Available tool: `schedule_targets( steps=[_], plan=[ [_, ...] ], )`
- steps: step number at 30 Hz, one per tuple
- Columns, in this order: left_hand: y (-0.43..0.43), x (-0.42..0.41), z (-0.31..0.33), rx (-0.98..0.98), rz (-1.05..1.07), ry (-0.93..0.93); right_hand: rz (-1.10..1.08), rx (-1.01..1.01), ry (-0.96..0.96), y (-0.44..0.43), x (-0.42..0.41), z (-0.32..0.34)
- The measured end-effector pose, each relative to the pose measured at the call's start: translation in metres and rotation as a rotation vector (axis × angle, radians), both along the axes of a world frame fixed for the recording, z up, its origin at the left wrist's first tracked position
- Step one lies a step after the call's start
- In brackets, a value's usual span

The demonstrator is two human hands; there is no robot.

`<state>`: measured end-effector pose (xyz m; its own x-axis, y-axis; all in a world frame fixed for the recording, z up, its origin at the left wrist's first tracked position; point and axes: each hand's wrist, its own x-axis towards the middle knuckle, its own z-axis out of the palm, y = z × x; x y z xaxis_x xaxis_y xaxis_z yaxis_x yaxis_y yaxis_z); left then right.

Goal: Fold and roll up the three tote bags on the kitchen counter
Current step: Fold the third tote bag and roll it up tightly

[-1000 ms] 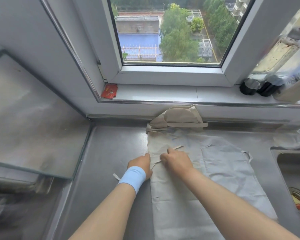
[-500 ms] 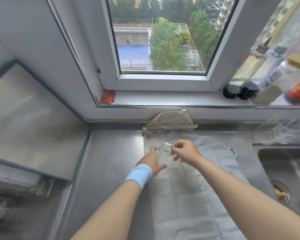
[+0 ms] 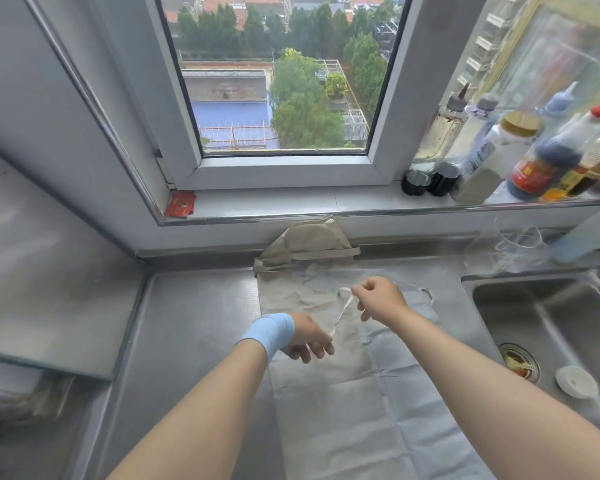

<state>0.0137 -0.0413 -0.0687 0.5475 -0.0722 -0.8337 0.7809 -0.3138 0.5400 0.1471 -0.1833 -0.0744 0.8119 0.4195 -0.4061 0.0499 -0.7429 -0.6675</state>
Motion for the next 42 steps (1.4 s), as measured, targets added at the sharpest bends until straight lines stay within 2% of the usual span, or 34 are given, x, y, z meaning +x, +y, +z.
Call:
schedule_targets(
  steps=[3, 4, 6, 9, 12, 16, 17, 19, 23, 25, 28, 31, 33, 35, 39, 42],
  plan=[
    [-0.01, -0.01, -0.008, -0.371, 0.269, -0.007, 0.079, -0.044, -0.005, -0.005, 0.002, -0.004],
    [-0.018, -0.011, -0.011, -0.436, 0.325, -0.012, 0.125, -0.06, -0.001, -0.005, 0.002, -0.006],
    [-0.035, -0.01, -0.014, -0.446, 0.332, 0.004, 0.212, -0.088, -0.018, -0.008, 0.0, -0.012],
    [-0.056, -0.004, -0.012, -0.252, 0.2, 0.103, 0.308, -0.138, -0.005, -0.02, 0.0, -0.014],
    [-0.062, 0.005, -0.01, 0.135, 0.032, 0.11, 0.365, -0.211, -0.002, -0.038, 0.002, -0.014],
    [-0.072, 0.012, -0.017, 0.645, 0.193, -0.126, 0.476, -0.28, -0.047, -0.067, -0.001, -0.022],
    [-0.079, 0.012, -0.019, 0.704, 0.222, -0.185, 0.526, -0.296, -0.073, -0.074, -0.004, -0.027],
    [-0.1, 0.013, -0.027, 0.757, 0.114, -0.238, 0.648, -0.33, -0.116, -0.086, -0.01, -0.037],
    [-0.143, 0.004, -0.053, 0.722, -0.206, -0.094, 0.78, -0.282, 0.011, -0.116, -0.02, -0.053],
    [-0.155, 0.002, -0.061, 0.738, -0.253, -0.032, 0.744, -0.208, -0.001, -0.135, -0.016, -0.056],
    [-0.164, 0.001, -0.064, 0.761, -0.126, -0.048, 0.623, -0.186, -0.128, -0.165, -0.004, -0.059],
    [-0.179, -0.005, -0.067, 0.838, 0.072, -0.176, 0.453, -0.289, -0.207, -0.196, 0.004, -0.061],
    [-0.192, -0.01, -0.066, 0.969, 0.091, -0.238, 0.36, -0.357, -0.201, -0.21, 0.006, -0.062],
    [-0.209, -0.015, -0.065, 1.053, 0.067, -0.195, 0.297, -0.397, -0.175, -0.223, 0.004, -0.064],
    [-0.228, -0.03, -0.069, 0.936, -0.034, -0.031, 0.111, -0.451, -0.095, -0.234, -0.004, -0.06],
    [-0.23, -0.035, -0.069, 0.826, -0.113, -0.001, 0.102, -0.573, -0.101, -0.239, -0.005, -0.057]
  ],
)
